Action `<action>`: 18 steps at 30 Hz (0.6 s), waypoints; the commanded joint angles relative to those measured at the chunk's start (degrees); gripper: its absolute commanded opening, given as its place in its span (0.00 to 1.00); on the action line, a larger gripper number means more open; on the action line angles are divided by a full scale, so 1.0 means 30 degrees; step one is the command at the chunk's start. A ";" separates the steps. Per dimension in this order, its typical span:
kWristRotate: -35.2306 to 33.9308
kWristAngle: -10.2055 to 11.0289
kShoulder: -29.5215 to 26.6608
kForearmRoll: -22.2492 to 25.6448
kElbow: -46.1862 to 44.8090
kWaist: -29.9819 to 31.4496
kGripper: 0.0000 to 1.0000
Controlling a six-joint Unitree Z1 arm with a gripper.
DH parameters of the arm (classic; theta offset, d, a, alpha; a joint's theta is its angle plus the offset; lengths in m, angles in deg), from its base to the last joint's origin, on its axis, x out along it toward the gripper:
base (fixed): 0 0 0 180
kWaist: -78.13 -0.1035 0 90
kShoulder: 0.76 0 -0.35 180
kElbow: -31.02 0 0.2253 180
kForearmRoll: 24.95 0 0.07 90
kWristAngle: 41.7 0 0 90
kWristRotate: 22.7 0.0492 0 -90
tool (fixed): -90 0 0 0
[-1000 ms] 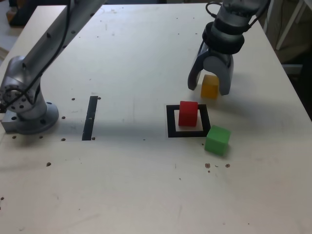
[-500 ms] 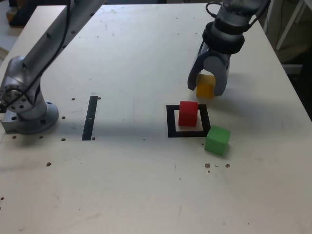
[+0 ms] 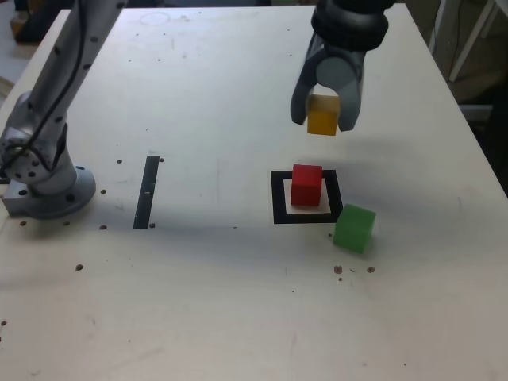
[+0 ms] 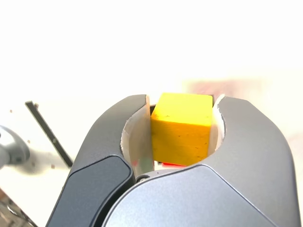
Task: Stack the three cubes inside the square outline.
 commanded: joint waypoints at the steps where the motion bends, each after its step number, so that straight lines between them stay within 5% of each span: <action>1: -0.0602 -0.0252 -0.0683 0.0210 -0.0504 0.0239 0.33; 18: -0.3047 -0.1144 -0.1509 0.0176 -0.1998 0.2227 0.33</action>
